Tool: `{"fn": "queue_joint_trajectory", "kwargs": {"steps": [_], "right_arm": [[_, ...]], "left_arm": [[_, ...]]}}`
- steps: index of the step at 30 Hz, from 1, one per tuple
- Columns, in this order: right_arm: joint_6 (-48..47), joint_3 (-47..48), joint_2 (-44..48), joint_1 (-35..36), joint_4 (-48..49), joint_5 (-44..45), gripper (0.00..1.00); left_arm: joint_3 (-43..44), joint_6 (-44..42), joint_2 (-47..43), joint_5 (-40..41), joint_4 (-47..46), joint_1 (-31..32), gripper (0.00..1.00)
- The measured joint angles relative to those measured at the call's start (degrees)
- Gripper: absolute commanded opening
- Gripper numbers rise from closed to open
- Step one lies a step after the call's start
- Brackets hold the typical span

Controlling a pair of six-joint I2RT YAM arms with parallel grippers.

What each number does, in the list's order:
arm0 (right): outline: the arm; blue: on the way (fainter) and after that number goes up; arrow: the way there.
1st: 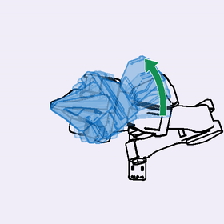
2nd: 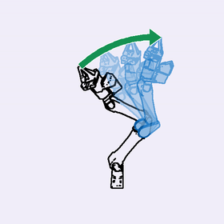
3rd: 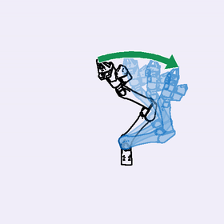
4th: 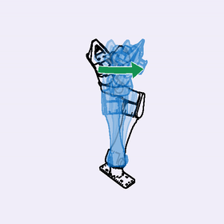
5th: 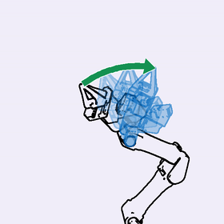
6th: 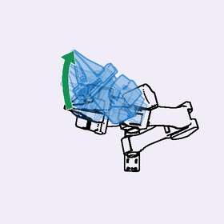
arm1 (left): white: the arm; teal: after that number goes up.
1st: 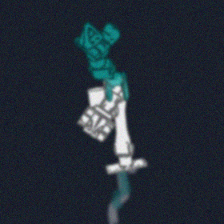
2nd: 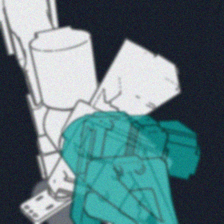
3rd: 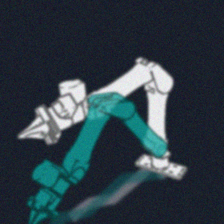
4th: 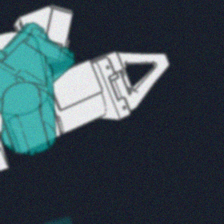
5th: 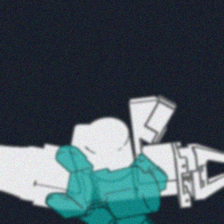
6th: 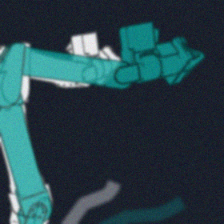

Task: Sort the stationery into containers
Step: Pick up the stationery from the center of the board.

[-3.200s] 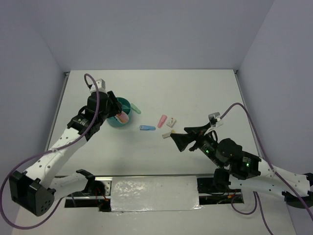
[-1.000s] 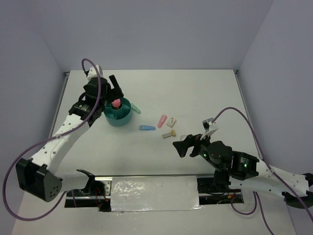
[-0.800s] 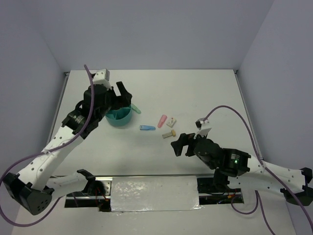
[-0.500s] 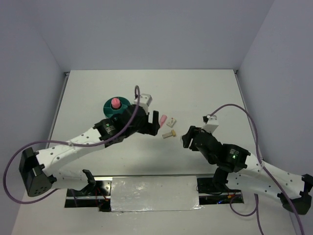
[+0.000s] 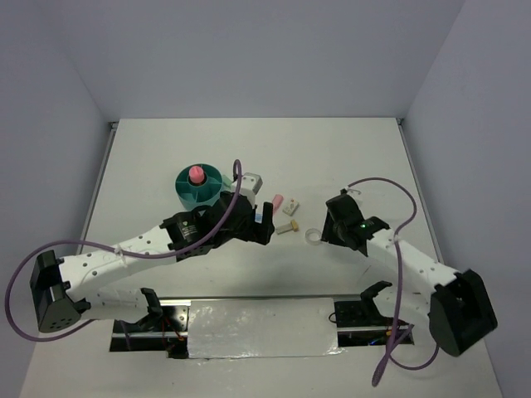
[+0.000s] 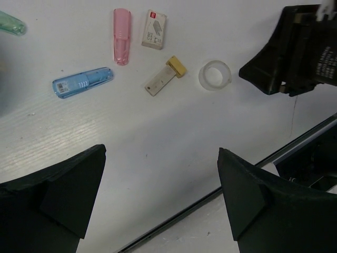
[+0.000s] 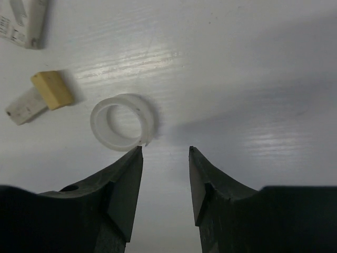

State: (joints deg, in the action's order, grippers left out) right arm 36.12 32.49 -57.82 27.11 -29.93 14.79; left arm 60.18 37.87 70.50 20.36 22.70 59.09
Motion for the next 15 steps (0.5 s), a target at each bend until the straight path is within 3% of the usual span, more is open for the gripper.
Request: {"fn": "queue_joint_trajectory", "kwargs": {"steps": [5,11,13,15], "right_arm": [[-1.68,0.15,-10.75,-0.07,5.81,-3.61,0.46],[-2.64,0.24,-15.04,-0.13,10.38,-5.22,0.46],[-2.82,0.24,-15.96,-0.13,11.28,-5.38,0.40],[-3.26,0.59,-17.29,-0.13,11.50,-5.27,0.17]], "left_arm": [[-2.97,-0.07,-3.72,0.33,0.42,0.13,0.99],[-6.56,-0.09,-6.36,0.37,0.83,0.15,0.99],[-7.30,-0.07,-6.40,0.35,0.81,0.15,0.99],[-7.78,-0.04,-6.40,0.35,0.79,0.15,0.99]]}}
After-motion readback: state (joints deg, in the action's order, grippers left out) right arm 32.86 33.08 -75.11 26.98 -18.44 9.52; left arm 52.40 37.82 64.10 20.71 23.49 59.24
